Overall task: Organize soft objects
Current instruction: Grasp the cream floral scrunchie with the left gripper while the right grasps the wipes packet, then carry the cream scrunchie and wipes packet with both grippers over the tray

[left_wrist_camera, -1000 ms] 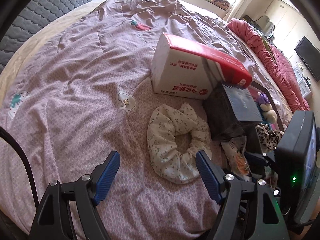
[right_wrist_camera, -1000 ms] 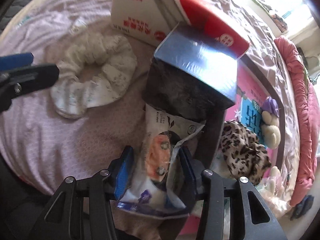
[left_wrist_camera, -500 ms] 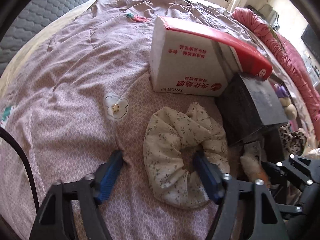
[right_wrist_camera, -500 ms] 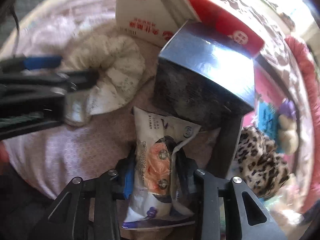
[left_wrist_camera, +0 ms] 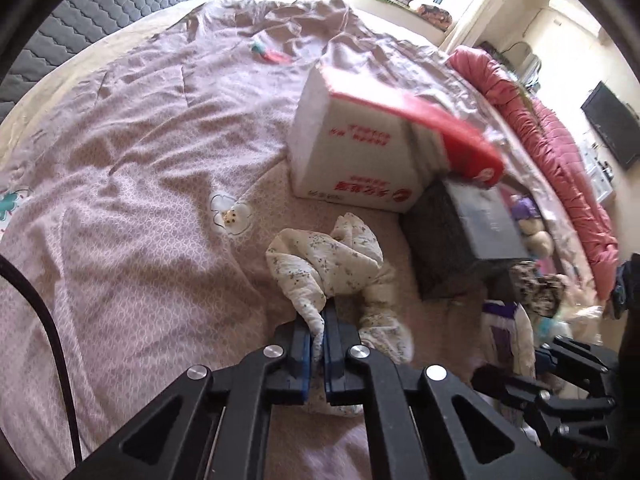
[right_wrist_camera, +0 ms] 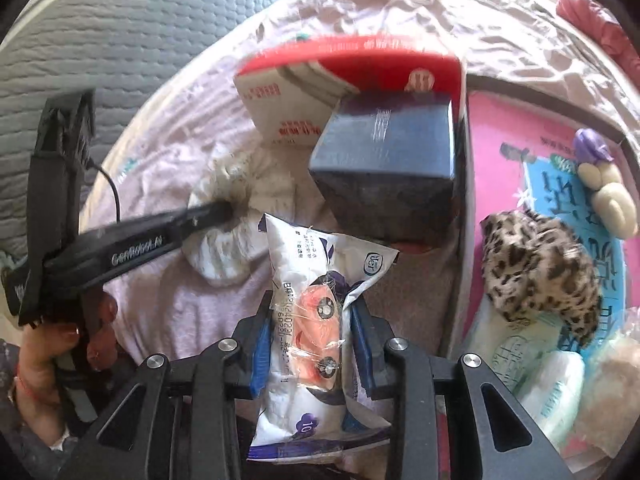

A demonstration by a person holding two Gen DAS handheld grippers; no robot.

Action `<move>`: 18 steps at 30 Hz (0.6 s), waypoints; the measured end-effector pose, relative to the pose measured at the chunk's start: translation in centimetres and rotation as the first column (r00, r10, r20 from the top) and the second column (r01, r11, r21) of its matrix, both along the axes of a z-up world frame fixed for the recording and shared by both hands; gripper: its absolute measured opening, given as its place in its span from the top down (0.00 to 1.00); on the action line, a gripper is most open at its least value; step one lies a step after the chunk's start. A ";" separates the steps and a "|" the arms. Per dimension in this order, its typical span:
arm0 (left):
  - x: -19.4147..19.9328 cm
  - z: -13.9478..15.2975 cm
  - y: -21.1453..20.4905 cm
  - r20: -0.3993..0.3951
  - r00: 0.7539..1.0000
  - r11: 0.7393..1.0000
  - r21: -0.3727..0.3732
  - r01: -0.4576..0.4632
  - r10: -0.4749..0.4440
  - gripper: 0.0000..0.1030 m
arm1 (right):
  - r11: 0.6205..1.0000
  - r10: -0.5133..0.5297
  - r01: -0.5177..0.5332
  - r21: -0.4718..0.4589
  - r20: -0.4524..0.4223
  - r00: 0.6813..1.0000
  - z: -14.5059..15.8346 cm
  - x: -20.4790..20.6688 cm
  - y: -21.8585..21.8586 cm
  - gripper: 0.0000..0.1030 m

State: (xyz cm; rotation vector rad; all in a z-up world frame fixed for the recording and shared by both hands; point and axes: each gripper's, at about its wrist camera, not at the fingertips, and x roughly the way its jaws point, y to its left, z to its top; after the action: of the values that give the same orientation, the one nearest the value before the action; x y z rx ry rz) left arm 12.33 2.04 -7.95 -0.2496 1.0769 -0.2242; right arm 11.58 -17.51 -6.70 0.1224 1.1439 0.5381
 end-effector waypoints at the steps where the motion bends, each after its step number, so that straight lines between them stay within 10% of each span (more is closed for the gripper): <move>1: -0.4 0.5 -0.1 0.008 1.000 1.000 0.000 0.005 -0.005 0.96 | 1.000 -0.007 0.007 0.008 0.009 1.000 0.4 -0.1 -0.1 0.65; 18: -5.6 11.3 -5.9 0.165 0.982 0.995 0.054 0.080 -0.088 0.96 | 0.975 -0.168 0.139 0.175 0.164 0.972 8.3 -5.3 -7.6 0.65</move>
State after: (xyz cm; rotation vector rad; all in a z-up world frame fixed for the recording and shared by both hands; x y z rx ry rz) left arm 6.72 -3.89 3.31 -0.1403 0.9257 -0.2896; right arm 6.31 -25.11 1.63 0.2958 0.9071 0.4933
